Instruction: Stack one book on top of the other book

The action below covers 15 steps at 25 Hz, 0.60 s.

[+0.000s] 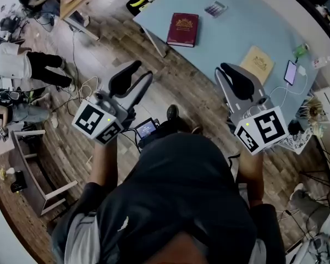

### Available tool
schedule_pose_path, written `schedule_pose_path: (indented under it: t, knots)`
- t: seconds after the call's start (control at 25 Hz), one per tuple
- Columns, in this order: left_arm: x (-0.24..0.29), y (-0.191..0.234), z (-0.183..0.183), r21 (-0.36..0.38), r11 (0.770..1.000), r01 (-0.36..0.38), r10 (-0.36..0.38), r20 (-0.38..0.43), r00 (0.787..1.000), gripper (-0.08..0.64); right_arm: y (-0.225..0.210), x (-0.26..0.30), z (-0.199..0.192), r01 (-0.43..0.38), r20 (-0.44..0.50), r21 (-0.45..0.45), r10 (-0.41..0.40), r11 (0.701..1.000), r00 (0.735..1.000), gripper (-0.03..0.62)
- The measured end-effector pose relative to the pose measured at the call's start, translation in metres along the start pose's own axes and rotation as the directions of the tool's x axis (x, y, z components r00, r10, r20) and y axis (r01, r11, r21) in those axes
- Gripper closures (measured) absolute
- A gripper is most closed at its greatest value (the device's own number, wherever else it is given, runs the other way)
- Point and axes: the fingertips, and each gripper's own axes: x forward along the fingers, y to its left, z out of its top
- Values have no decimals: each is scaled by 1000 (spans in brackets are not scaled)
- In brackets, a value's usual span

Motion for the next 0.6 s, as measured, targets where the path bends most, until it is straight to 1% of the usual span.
schedule_pose_path:
  t: [0.12, 0.28, 0.4, 0.6]
  knots:
    - [1, -4, -2, -2, 1000, 2, -2, -1, 1000, 348, 0, -2, -3, -6, -4, 10, 6, 1000, 1000, 552]
    - [3, -2, -6, -9, 1000, 8, -8, -6, 1000, 348, -1, -1, -6, -2, 1, 50, 2, 999, 1000, 551]
    - [7, 6, -8, -21, 1000, 14, -14, -8, 1000, 348, -5, 3, -6, 10, 0, 67, -10, 998, 1000, 551]
    - [24, 29, -14, -39, 998, 43, -43, -2, 999, 348, -15, 24, -9, 35, -17, 64, -34, 997, 999, 548]
